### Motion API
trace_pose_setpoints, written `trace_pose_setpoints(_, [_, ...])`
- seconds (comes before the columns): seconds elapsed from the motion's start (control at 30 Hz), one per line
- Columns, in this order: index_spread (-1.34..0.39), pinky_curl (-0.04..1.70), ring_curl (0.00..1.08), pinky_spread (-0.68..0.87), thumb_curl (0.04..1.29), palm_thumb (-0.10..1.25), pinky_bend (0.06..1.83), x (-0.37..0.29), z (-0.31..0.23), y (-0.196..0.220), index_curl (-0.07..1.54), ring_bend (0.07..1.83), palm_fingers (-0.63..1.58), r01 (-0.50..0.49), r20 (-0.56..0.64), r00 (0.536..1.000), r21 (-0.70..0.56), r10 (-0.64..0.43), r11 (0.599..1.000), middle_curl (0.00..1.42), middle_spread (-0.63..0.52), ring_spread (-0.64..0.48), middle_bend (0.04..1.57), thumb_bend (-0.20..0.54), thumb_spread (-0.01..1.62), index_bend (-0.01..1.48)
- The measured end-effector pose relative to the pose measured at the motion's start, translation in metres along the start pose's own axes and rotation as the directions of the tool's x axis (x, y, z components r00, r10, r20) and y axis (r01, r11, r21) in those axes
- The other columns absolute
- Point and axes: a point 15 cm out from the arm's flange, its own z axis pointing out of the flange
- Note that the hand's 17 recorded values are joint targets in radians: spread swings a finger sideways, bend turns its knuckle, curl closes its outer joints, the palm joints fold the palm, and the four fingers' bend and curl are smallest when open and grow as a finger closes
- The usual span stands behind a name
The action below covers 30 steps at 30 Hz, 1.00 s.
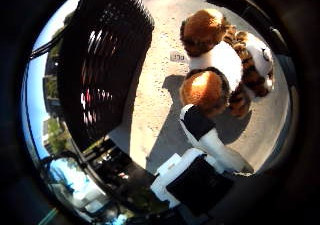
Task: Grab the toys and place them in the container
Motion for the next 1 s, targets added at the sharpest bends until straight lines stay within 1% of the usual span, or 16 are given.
trace_pose_setpoints(0.07, [-0.16,0.3,0.3,0.41,0.33,0.49,0.55,-0.007,0.007,-0.004,0.3,0.47,0.19,0.023,-0.02,1.0,-0.013,-0.023,1.0,0.36,0.01,0.24,0.19,-0.039,1.07,0.16])
trace_pose_setpoints(0.13, [-0.12,0.29,0.3,0.42,0.32,0.48,0.56,-0.01,0.013,-0.006,0.29,0.52,0.32,0.033,-0.043,0.998,-0.025,-0.034,0.999,0.36,0.01,0.26,0.2,-0.039,1.06,0.16])
trace_pose_setpoints(0.2, [-0.11,0.27,0.32,0.44,0.31,0.48,0.58,-0.009,0.013,-0.006,0.28,0.63,0.58,0.033,-0.063,0.997,-0.034,-0.035,0.999,0.37,-0.02,0.27,0.26,-0.036,1.05,0.17])
trace_pose_setpoints(0.23, [-0.14,0.28,0.33,0.45,0.31,0.48,0.64,-0.009,0.013,-0.007,0.29,0.66,0.77,0.035,-0.069,0.997,-0.036,-0.038,0.999,0.38,-0.04,0.25,0.3,-0.036,1.05,0.21])
trace_pose_setpoints(0.27, [-0.19,0.28,0.33,0.46,0.31,0.48,0.69,-0.01,0.013,-0.006,0.3,0.71,1.01,0.036,-0.067,0.997,-0.041,-0.039,0.999,0.4,-0.05,0.22,0.35,-0.033,1.05,0.25])
trace_pose_setpoints(0.3, [-0.24,0.29,0.35,0.45,0.31,0.48,0.73,-0.01,0.013,-0.005,0.31,0.76,1.21,0.036,-0.065,0.997,-0.046,-0.039,0.998,0.43,-0.06,0.21,0.43,-0.033,1.05,0.27])
trace_pose_setpoints(0.33, [-0.27,0.34,0.4,0.44,0.31,0.48,0.79,-0.01,0.012,-0.004,0.34,0.85,1.29,0.038,-0.066,0.997,-0.049,-0.041,0.998,0.48,-0.06,0.19,0.55,-0.03,1.05,0.26])
trace_pose_setpoints(0.37, [-0.3,0.38,0.46,0.43,0.31,0.49,0.85,-0.01,0.012,-0.004,0.35,0.98,1.3,0.038,-0.065,0.997,-0.05,-0.042,0.998,0.54,-0.07,0.16,0.66,-0.027,1.06,0.23])
trace_pose_setpoints(0.43, [-0.35,0.42,0.52,0.43,0.32,0.54,0.92,-0.011,0.011,0.004,0.37,1.09,1.24,0.036,-0.054,0.998,-0.081,-0.041,0.996,0.6,-0.09,0.12,0.79,-0.007,1.07,0.22])
trace_pose_setpoints(0.5, [-0.42,0.49,0.57,0.4,0.35,0.65,1.05,-0.013,0.009,0.02,0.39,1.19,1.2,0.03,-0.032,0.999,-0.139,-0.034,0.99,0.68,-0.11,0.07,0.93,0.027,1.08,0.24])
trace_pose_setpoints(0.57, [-0.49,0.56,0.62,0.37,0.4,0.82,1.18,-0.012,0.0,0.037,0.42,1.24,1.16,0.011,-0.009,1.0,-0.191,-0.014,0.981,0.74,-0.13,0.02,1.03,0.094,1.1,0.3])
trace_pose_setpoints(0.63, [-0.56,0.61,0.65,0.33,0.45,0.92,1.27,-0.004,-0.017,0.048,0.46,1.28,1.12,-0.028,0.005,1.0,-0.202,0.03,0.979,0.79,-0.14,-0.01,1.11,0.12,1.1,0.35])
trace_pose_setpoints(0.7, [-0.61,0.65,0.68,0.31,0.48,0.95,1.32,0.006,-0.043,0.065,0.49,1.31,1.09,-0.077,0.037,0.995,-0.219,0.087,0.973,0.81,-0.14,-0.03,1.15,0.121,1.1,0.38])
trace_pose_setpoints(0.77, [-0.68,0.7,0.71,0.27,0.52,0.98,1.39,0.008,-0.07,0.081,0.55,1.35,1.05,-0.102,0.093,0.988,-0.234,0.127,0.967,0.85,-0.15,-0.06,1.2,0.11,1.09,0.43])
trace_pose_setpoints(0.9, [-0.77,0.76,0.75,0.23,0.57,1.0,1.46,-0.008,-0.127,0.106,0.64,1.39,0.98,-0.111,0.234,0.957,-0.256,0.173,0.96,0.89,-0.15,-0.08,1.25,0.087,1.1,0.46])
trace_pose_setpoints(1.0, [-0.83,0.79,0.77,0.21,0.59,0.99,1.49,-0.013,-0.193,0.12,0.71,1.41,0.94,-0.114,0.288,0.941,-0.232,0.18,0.966,0.91,-0.15,-0.1,1.28,0.064,1.1,0.48])
